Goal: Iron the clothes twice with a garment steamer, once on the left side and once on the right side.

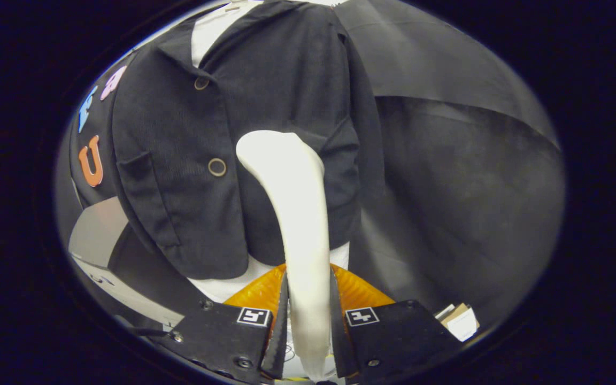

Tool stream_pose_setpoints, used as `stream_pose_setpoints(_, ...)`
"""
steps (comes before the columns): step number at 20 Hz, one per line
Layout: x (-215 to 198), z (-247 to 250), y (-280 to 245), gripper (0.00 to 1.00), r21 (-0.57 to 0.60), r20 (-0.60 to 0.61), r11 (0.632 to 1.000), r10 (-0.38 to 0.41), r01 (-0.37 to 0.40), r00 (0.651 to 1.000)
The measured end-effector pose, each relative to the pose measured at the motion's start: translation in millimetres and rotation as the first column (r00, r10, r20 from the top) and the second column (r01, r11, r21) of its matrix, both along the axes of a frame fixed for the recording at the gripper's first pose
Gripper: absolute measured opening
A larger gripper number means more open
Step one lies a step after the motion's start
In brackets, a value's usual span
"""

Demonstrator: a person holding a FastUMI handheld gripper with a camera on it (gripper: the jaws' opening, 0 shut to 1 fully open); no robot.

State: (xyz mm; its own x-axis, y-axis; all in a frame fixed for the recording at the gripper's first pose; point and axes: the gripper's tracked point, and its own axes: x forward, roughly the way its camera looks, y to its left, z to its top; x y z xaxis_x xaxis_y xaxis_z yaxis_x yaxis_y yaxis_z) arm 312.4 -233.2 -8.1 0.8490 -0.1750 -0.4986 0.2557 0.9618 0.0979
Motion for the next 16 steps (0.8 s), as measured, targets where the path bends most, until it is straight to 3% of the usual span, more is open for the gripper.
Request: stream_pose_setpoints(16,-12,-73,8,0.38,0.030,-0.136,1.000,0.001,0.003,0.991)
